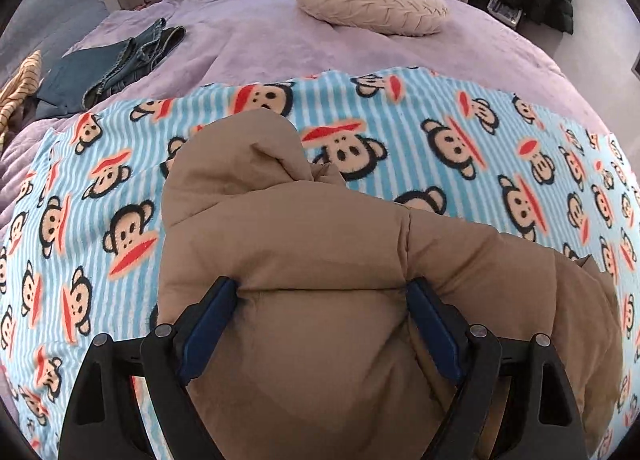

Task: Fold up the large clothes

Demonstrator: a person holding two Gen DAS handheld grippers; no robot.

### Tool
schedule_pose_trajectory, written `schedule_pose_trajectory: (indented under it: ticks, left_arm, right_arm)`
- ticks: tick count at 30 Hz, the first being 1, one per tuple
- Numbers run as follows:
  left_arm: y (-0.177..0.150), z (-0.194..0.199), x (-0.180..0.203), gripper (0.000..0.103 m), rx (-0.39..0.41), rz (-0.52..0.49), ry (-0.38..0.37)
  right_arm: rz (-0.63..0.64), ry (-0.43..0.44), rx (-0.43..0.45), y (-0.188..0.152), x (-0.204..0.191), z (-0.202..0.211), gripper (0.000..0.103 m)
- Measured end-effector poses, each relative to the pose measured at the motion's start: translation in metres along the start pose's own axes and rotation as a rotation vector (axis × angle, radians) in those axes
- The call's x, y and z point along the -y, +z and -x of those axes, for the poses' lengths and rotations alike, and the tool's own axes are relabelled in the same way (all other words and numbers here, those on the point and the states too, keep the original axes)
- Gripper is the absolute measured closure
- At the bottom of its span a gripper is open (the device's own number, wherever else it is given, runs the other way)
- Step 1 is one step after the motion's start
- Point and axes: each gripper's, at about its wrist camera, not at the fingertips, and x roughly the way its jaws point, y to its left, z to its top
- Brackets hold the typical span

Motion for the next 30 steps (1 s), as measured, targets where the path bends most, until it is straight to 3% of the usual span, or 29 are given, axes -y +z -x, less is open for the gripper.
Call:
schedule_pose_trajectory:
  ticks: [2,5,14,19,25,27,30]
  left_arm:
    - [0.0,-0.002,0.002,0.016,-0.002,-0.003,0.014]
    - [-0.001,-0.002,0.002,0.016,-0.003,-0.002,0.012]
    - [0.001,0.011,0.004,0.015,-0.017,-0.033,-0.015]
    - [-0.012,0.05,-0.016,0.015,-0.008,-0.027,-0.039]
    - [-0.069,0.103,-0.049,0.015,0.024,-0.036,-0.031]
    - [-0.087,0.108,-0.057,0.015,0.018,-0.036,-0.015]
    - [-0.111,0.106,-0.074,0.015,-0.025,0.0,-0.017]
  right_arm:
    - [0.032,-0.012,-0.061,-0.009,-0.006,-0.02,0.084]
    - [0.055,-0.104,-0.127,-0.028,0.002,-0.05,0.084]
    - [-0.032,-0.099,-0.181,-0.038,0.031,-0.086,0.086]
    - [-0.046,-0.113,-0.181,-0.04,0.03,-0.087,0.086]
    - [-0.058,-0.151,-0.178,-0.039,0.023,-0.083,0.085]
    - [-0.052,-0.165,-0.123,-0.034,0.013,-0.063,0.085]
    - [-0.068,-0.115,-0.015,-0.018,0.008,-0.036,0.075]
